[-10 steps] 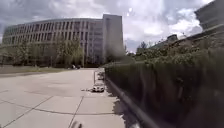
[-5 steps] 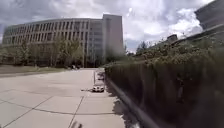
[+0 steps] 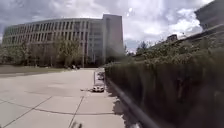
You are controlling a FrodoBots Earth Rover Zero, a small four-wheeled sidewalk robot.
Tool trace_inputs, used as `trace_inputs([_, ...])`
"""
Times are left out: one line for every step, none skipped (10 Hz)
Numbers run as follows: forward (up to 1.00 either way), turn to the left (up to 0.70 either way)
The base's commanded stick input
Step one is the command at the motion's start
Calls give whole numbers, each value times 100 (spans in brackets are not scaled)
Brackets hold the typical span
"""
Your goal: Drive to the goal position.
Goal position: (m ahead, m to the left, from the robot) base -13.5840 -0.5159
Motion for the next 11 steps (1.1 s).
trace_inputs([5,0])
trace_inputs([5,0])
trace_inputs([6,0])
trace_inputs([6,0])
trace_inputs([6,0])
trace_inputs([6,0])
trace_inputs([6,0])
trace_inputs([5,0])
trace_inputs([5,0])
trace_inputs([5,0])
trace_inputs([6,0])
